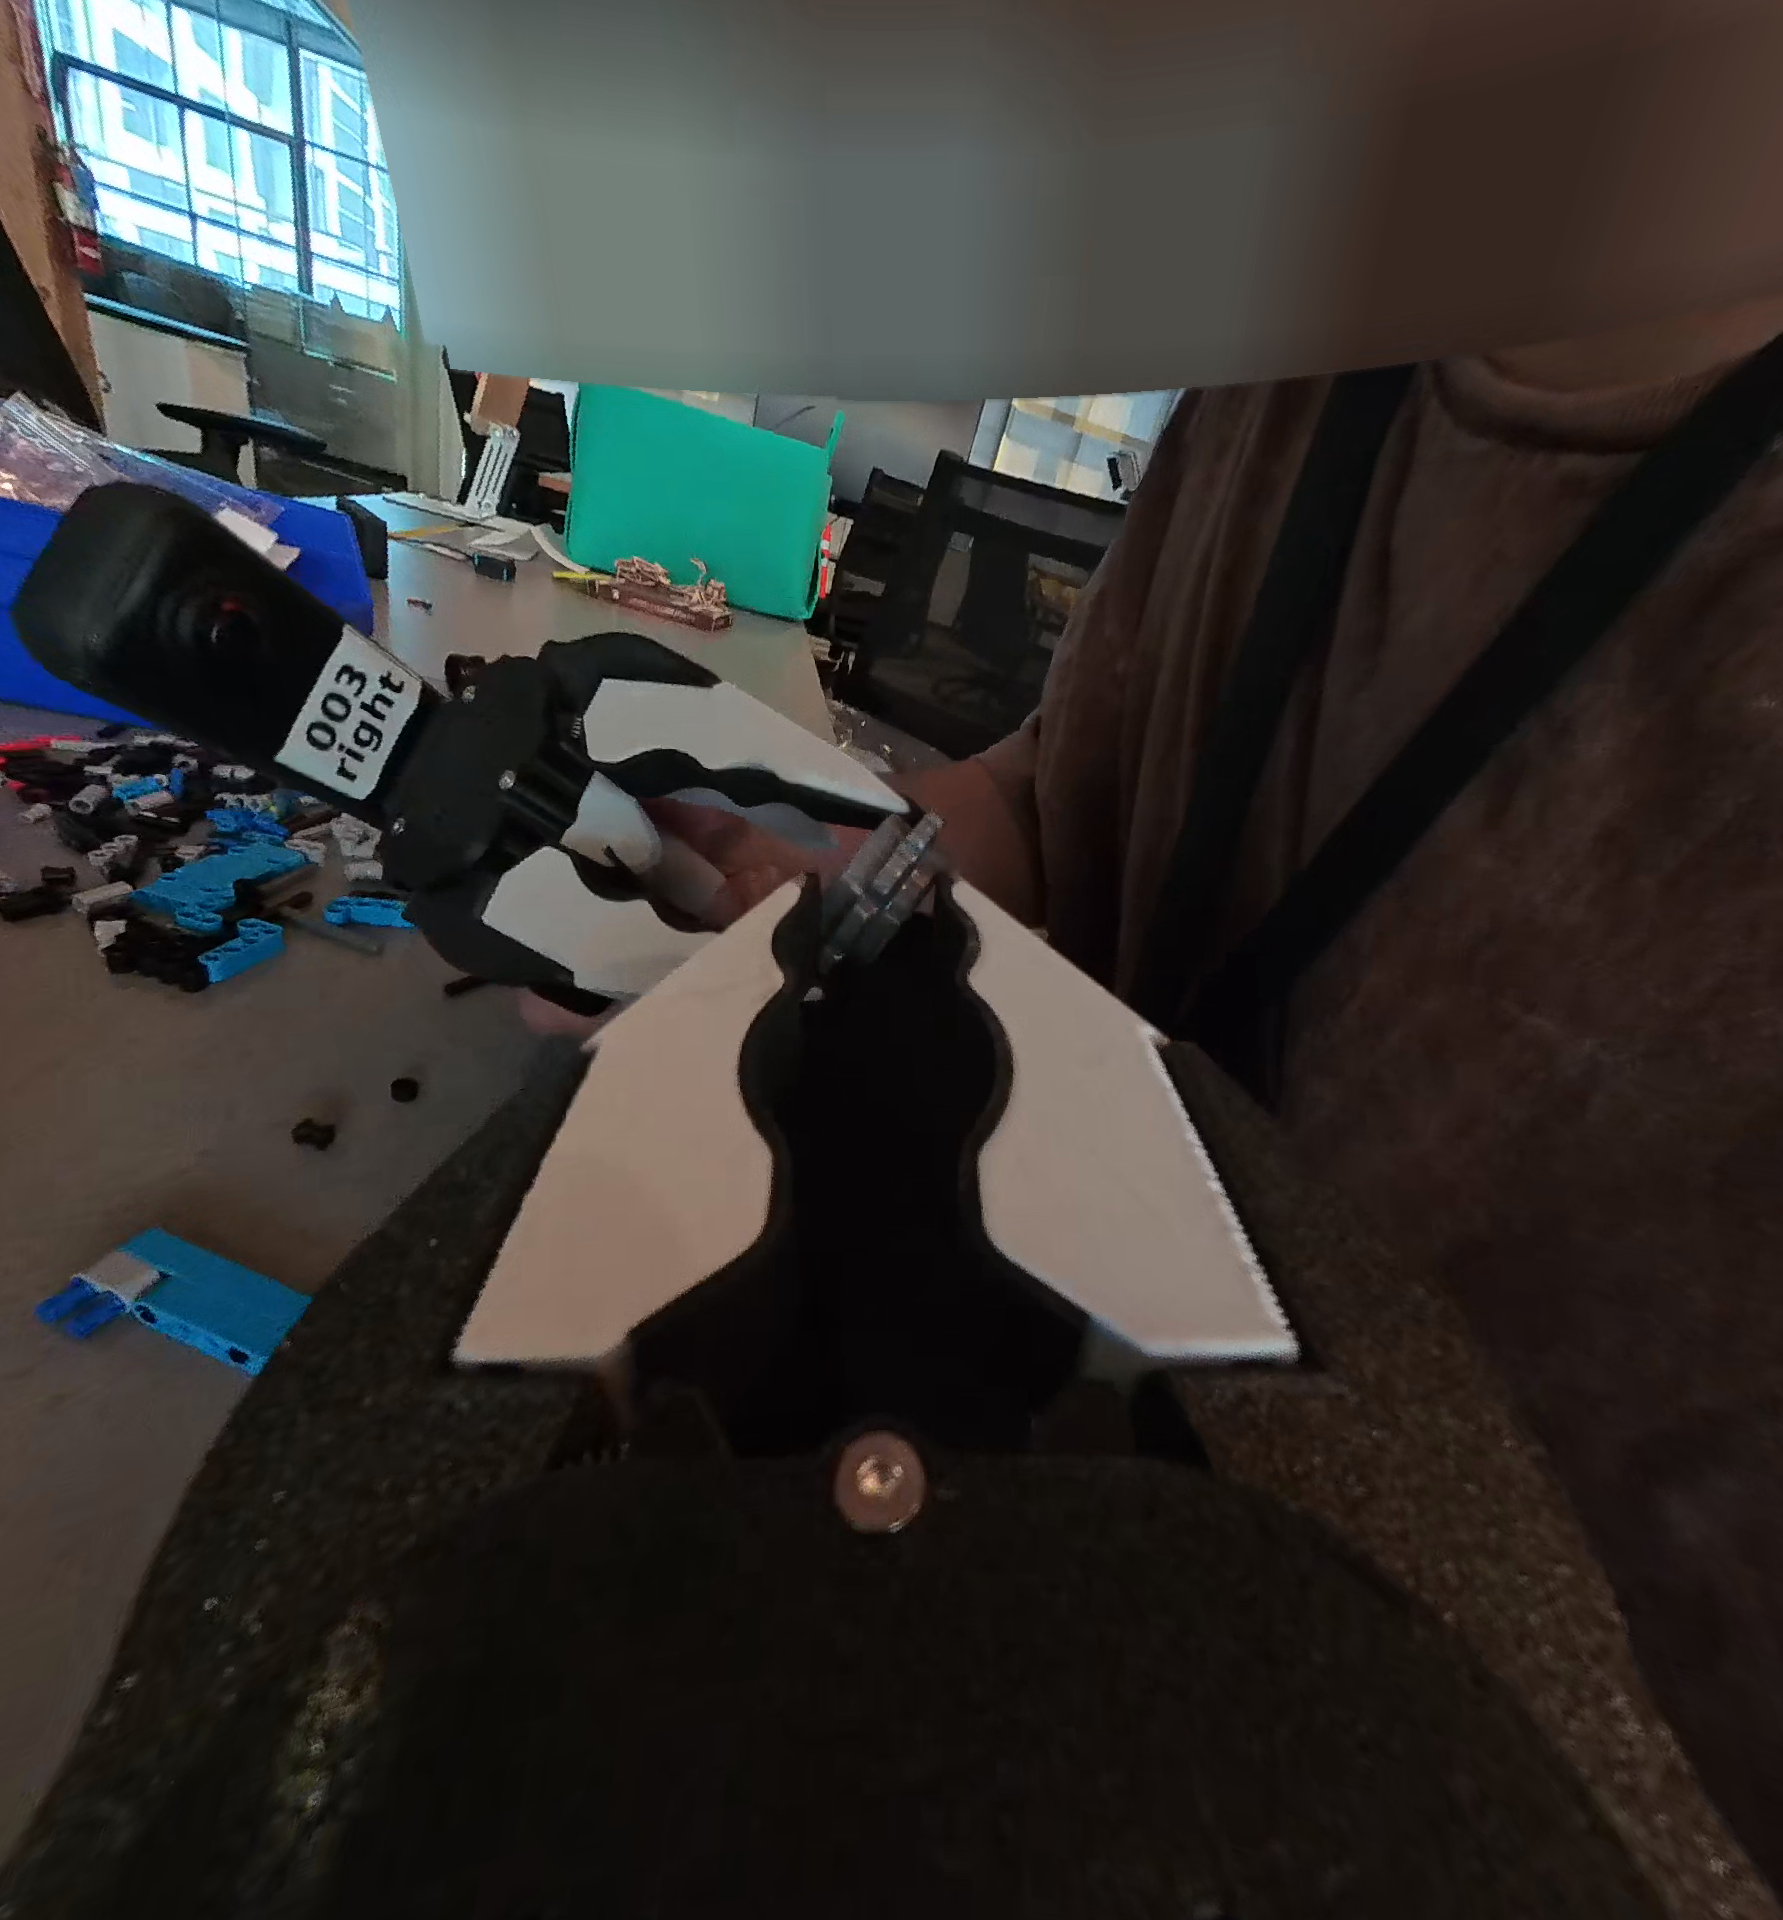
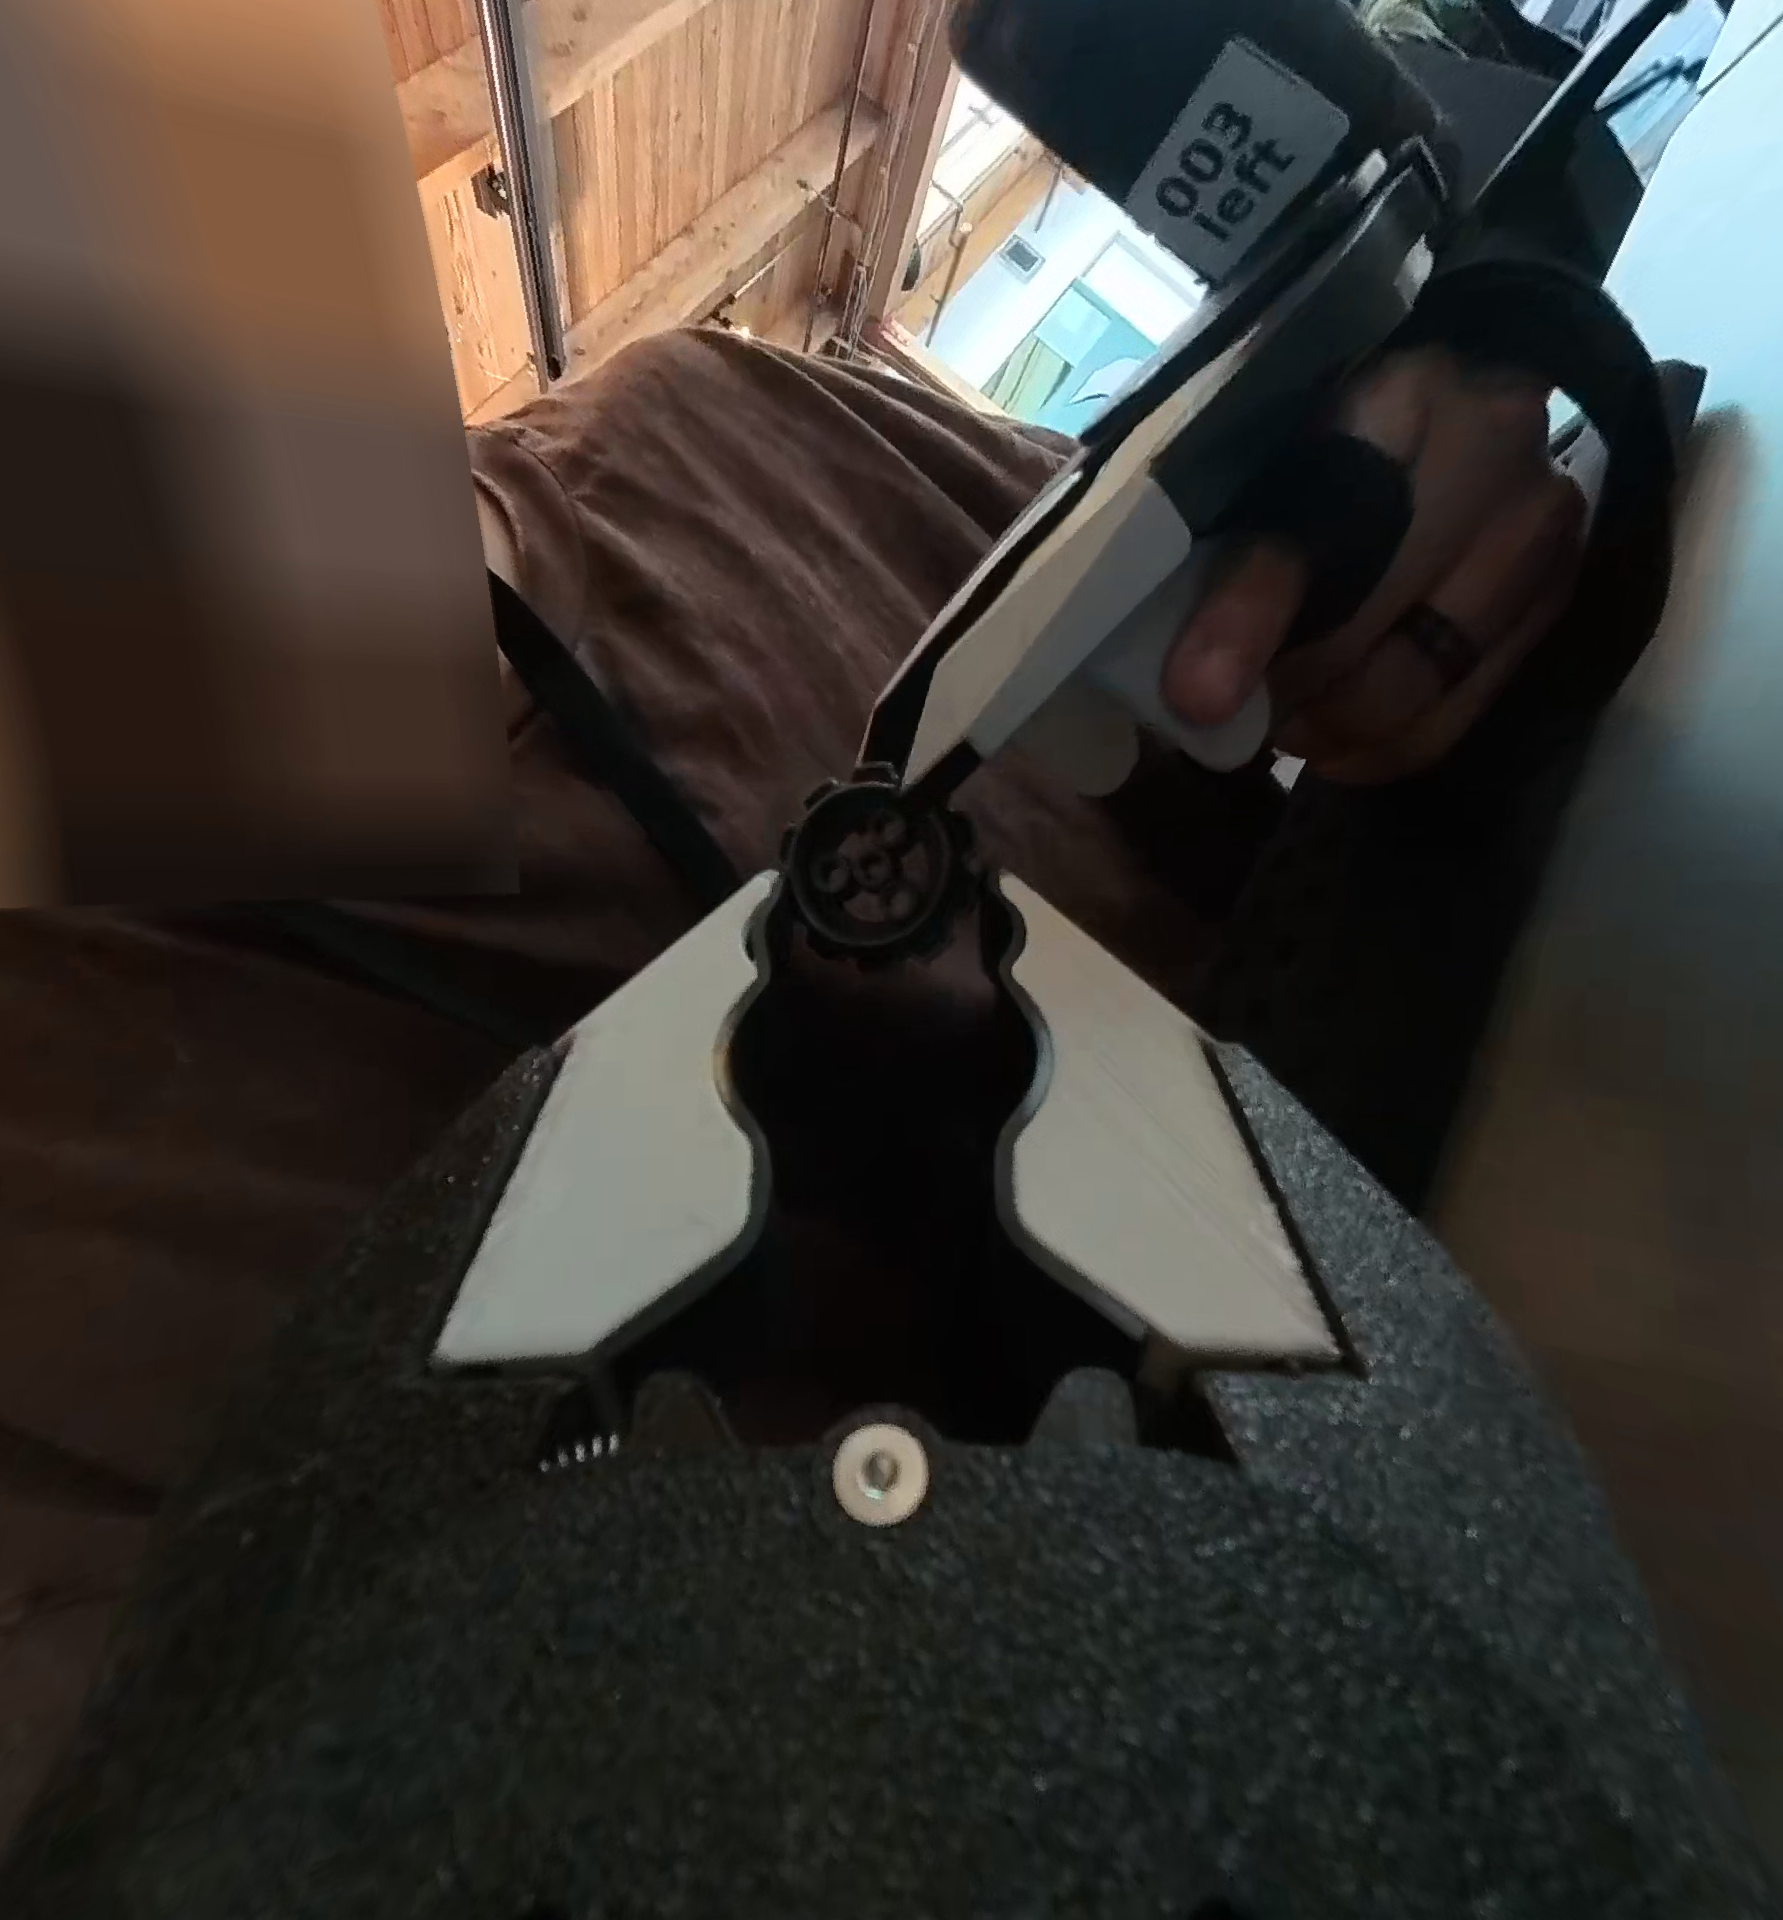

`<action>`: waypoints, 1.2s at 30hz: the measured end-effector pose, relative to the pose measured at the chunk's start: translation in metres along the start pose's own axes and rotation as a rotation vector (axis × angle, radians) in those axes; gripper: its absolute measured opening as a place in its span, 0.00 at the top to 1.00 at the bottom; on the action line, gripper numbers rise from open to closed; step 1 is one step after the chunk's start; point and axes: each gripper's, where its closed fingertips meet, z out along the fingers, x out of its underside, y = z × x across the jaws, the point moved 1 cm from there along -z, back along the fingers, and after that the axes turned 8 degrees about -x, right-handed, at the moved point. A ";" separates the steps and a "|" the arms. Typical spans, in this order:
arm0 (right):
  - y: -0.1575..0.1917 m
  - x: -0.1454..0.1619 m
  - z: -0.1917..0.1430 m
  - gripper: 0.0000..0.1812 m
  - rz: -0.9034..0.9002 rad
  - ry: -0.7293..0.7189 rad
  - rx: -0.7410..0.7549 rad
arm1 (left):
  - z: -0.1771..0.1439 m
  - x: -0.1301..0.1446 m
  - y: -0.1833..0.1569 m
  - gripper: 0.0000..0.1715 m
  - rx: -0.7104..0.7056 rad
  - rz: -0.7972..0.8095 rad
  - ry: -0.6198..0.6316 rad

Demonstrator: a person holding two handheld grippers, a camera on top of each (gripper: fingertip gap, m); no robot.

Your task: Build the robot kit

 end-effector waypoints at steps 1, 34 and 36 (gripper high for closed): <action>-0.001 0.001 -0.001 0.80 0.005 0.001 0.005 | 0.001 0.001 0.001 0.89 -0.009 0.003 0.012; -0.043 -0.033 -0.081 0.96 -1.073 0.390 1.429 | -0.018 0.028 0.073 0.78 -0.525 -0.370 0.267; -0.028 -0.041 -0.058 0.96 -1.290 0.378 1.458 | -0.017 0.013 0.066 0.78 -0.369 -0.518 0.135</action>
